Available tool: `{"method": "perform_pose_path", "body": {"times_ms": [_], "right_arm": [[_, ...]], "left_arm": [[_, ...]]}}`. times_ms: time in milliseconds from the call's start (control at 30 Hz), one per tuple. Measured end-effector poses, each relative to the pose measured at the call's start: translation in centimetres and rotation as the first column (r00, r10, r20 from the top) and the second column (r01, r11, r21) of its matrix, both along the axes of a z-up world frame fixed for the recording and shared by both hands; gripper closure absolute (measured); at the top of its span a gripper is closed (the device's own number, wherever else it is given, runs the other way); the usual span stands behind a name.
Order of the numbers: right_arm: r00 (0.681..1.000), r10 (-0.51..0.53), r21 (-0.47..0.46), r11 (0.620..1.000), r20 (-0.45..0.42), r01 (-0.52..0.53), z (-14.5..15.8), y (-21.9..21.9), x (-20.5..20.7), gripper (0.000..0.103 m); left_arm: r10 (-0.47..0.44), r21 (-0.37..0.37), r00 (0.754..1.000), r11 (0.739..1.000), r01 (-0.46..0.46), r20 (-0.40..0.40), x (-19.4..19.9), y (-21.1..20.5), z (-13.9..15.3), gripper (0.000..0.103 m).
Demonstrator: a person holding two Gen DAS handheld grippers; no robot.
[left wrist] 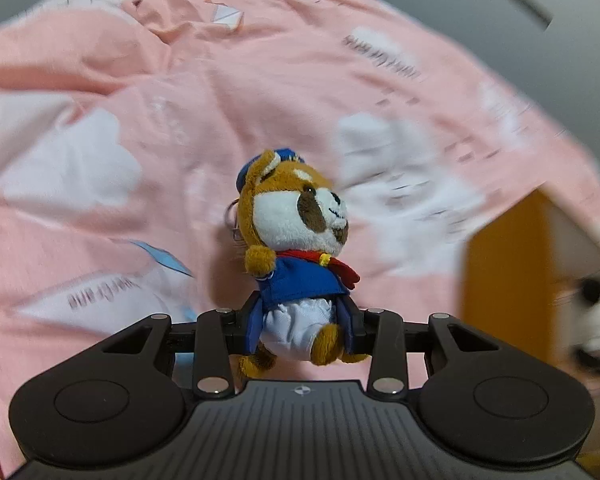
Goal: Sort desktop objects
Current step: 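Grasp the sailor-bear plush with the left gripper and lift it, then carry the bear plush over the box with the left gripper while the right holds the dog plush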
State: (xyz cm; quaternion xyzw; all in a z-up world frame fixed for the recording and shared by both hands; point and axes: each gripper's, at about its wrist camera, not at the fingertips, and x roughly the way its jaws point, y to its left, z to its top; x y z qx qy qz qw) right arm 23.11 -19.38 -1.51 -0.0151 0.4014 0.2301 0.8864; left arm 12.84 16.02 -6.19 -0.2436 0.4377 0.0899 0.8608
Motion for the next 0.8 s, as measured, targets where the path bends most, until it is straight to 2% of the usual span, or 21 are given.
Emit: {"method": "perform_pose_path", "body": {"times_ms": [67,167,300,400,533,633,800], "right_arm": [[1.000,0.001,0.002,1.000,0.000,-0.001,0.2,0.0,-0.1,0.043],[1.000,0.003,-0.002,1.000,0.006,-0.003,0.4,0.1,0.1,0.043],[1.000,-0.005,-0.007,1.000,0.001,0.005,0.9,0.1,0.5,0.043],[0.999,-0.007,-0.005,1.000,0.039,0.007,2.2,-0.3,0.5,0.043],[0.998,0.008,-0.039,0.999,0.057,-0.006,3.5,-0.4,0.8,0.043],[0.999,0.005,-0.065,0.998,0.042,-0.002,3.1,-0.3,1.1,0.043],[1.000,-0.005,-0.097,0.995,0.030,0.008,1.9,-0.1,1.7,0.043]], "left_arm": [[-0.030,-0.054,0.998,0.998,0.033,0.056,-0.8,-0.6,1.5,0.060],[-0.108,-0.072,0.985,0.990,0.118,0.133,-1.2,-2.6,4.2,0.060],[-0.245,-0.060,0.939,0.962,0.266,0.240,-0.8,-6.7,7.8,0.060],[-0.334,-0.052,0.898,0.930,0.363,0.286,0.3,-9.8,9.3,0.060],[-0.415,-0.004,0.868,0.902,0.432,0.271,2.4,-13.9,8.8,0.060],[-0.428,-0.019,0.879,0.897,0.441,0.211,3.6,-15.6,7.2,0.060],[-0.422,0.004,0.898,0.905,0.425,0.127,5.1,-17.1,5.2,0.060]]}}
